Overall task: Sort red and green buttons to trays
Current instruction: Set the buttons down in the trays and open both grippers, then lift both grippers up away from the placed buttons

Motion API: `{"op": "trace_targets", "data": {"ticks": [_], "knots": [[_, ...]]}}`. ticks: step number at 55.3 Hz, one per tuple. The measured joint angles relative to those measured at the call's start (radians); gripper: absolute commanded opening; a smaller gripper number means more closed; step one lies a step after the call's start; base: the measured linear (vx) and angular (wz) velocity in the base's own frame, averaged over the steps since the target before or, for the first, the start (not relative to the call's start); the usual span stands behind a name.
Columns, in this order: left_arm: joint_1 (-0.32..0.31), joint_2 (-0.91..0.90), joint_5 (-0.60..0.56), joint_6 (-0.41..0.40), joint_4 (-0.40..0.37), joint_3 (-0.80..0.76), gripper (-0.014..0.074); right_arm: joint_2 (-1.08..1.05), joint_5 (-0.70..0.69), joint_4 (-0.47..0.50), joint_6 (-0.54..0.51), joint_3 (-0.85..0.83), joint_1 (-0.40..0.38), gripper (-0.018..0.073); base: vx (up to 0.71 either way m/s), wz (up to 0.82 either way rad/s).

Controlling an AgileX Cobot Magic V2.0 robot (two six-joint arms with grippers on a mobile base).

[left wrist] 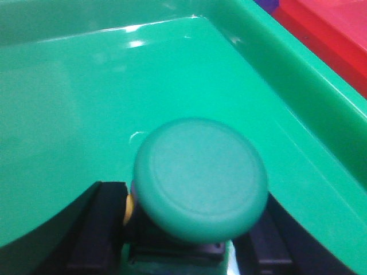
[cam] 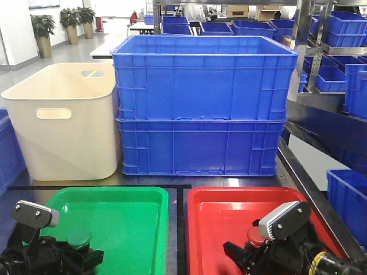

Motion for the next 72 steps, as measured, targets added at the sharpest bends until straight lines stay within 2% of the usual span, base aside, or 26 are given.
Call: {"op": "trace_targets", "data": {"ticks": [18,36,43,50,55,72], "knots": [[0.0,-0.079,0.046,-0.001,0.0,0.0,0.0493,-0.118,-0.006,0.0,0.0,0.0,0.0,0.0568,0.0,0.0],[0.0,-0.08,0.046,-0.001,0.001,0.0,0.0475,-0.148,0.014,0.0,0.0,0.0,0.0,0.0568,0.0,0.0],[0.0,-0.08,0.047,-0.001,0.001,0.0,0.0516,-0.148,0.023,0.0,0.0,0.0,0.0,0.0568,0.0,0.0],[0.0,-0.08,0.065,-0.001,0.001,0.0,0.0609,-0.148,0.023,0.0,0.0,0.0,0.0,0.0568,0.0,0.0],[0.0,-0.08,0.081,-0.01,0.001,0.0,0.0645,-0.148,0.023,0.0,0.0,0.0,0.0,0.0568,0.0,0.0],[0.0,-0.135,0.061,-0.019,0.001,0.0,0.0629,-0.173,0.025,0.0,0.0,0.0,0.0,0.0568,0.0,0.0]]}}
